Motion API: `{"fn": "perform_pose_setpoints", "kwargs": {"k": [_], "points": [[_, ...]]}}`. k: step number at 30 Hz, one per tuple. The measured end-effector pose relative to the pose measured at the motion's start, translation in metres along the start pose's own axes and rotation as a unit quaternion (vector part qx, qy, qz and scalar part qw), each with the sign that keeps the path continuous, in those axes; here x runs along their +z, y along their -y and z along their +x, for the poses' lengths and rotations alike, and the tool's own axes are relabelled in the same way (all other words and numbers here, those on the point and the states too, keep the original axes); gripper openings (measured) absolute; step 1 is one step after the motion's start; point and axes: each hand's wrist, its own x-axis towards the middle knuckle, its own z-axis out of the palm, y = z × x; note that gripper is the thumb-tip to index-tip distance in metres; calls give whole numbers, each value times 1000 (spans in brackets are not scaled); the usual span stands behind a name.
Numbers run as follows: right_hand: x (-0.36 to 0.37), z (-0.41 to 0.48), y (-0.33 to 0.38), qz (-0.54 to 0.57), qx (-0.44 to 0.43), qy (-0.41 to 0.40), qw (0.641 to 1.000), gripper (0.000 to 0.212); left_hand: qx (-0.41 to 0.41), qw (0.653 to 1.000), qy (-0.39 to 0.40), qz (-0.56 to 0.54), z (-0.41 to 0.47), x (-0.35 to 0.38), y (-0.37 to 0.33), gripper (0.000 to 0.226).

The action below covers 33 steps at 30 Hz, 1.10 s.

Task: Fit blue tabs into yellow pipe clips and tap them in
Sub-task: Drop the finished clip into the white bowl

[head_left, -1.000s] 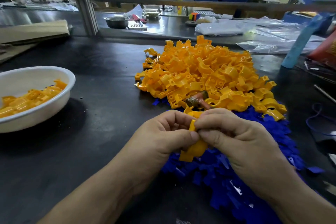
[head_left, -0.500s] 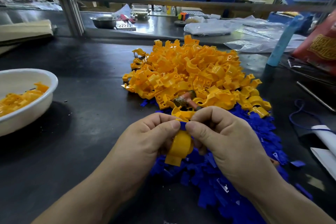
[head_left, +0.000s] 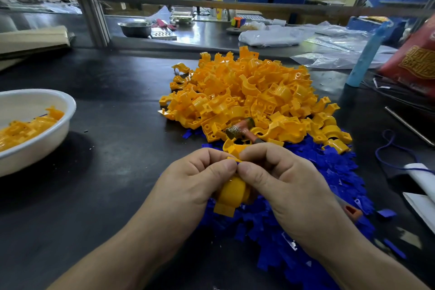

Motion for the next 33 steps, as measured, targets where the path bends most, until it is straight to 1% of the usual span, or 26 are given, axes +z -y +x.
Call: {"fn": "perform_pose_setpoints", "kwargs": {"k": [7,12,13,15,16,17,18,20,21,22,24,26,29,31,33], "points": [[2,-4,5,-23,-46,-18,999,12,6,1000,9,19,-1,-1,-2,22],[1,-3,6,-36,-34,-7,999,16,-9,999,14,29,-1,-2,-6,25],[-1,-3,5,-67,-37,-11,997,20,-13,999,10,32,0,-5,-10,26],[-11,-2,2,-190,-56,-52,979,29,-18,997,-36,60,3,-18,-16,32],[-18,0,0,-268,-69,-79,958,33,-24,993,-70,87,5,-28,-19,31],[-25,2,-2,-346,-70,-96,931,34,-34,987,-104,115,7,-41,-20,23],[-33,4,-3,-419,-48,-96,902,36,-47,979,-135,142,9,-53,-20,16],[-44,8,-9,-536,32,-56,841,40,-77,958,-189,202,13,-76,-16,16],[-47,9,-12,-566,64,-28,821,42,-89,946,-209,232,15,-84,-13,17],[-48,10,-14,-575,86,-6,814,44,-98,932,-225,266,17,-89,-9,17],[-47,10,-15,-576,96,9,812,45,-99,899,-249,347,20,-93,-3,19],[-47,11,-16,-577,96,5,811,42,-95,865,-257,421,22,-92,-2,24],[-50,11,-16,-581,108,-3,807,33,-116,803,-213,544,22,-93,-4,41],[-51,10,-16,-582,101,-6,807,29,-142,768,-190,595,21,-94,-6,51],[-50,9,-16,-585,75,-14,807,24,-148,741,-174,631,19,-93,-8,49]]}}
